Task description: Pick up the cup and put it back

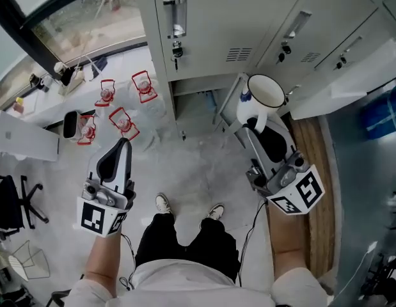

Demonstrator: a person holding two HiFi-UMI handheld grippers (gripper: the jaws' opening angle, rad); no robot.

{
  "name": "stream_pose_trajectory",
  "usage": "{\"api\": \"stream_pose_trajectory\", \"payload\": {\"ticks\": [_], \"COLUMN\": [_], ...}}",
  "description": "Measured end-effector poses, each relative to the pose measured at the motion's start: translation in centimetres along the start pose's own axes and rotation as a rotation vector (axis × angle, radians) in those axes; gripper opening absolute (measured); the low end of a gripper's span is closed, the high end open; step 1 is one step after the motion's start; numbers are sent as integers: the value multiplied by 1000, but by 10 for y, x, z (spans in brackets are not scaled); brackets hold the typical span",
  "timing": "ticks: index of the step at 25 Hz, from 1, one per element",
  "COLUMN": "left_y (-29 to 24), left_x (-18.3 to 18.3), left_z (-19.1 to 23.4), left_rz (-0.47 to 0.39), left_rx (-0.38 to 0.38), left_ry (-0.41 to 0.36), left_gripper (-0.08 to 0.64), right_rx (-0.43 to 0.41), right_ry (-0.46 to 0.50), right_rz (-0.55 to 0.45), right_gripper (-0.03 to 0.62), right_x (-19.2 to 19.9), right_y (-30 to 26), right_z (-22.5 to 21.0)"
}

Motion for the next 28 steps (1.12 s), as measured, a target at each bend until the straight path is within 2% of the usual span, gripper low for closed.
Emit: {"api": "stream_pose_trajectory", "payload": {"ticks": [6, 14, 23, 28], "left_y": [12, 21, 37, 27], "left_x": [-42, -86, -100, -99], "left_z": [6, 9, 21, 24], "left_rz": [-20, -80, -108, -111], "left_rx": [-34, -71, -134, -128], "left_ry": [-7, -23, -30, -25], "left_gripper": [21, 21, 21, 21], "right_rx": [63, 120, 166, 180], "right_ry": [29, 70, 123, 135], "right_rz": [0, -5, 12, 27], "right_gripper": [57, 57, 57, 58], "right_x": [-51, -94, -110, -107], "right_y": [18, 39, 56, 56], "right_z": [4, 17, 20, 20]}}
Point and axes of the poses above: the fingertips, and each gripper's own axes: y backward along the fingers, z to its left, x out of its underside, the point moved 5 cm from there along y, backward along the fingers, and after that the axes turned 5 degrees about y, right-handed, at the moved point
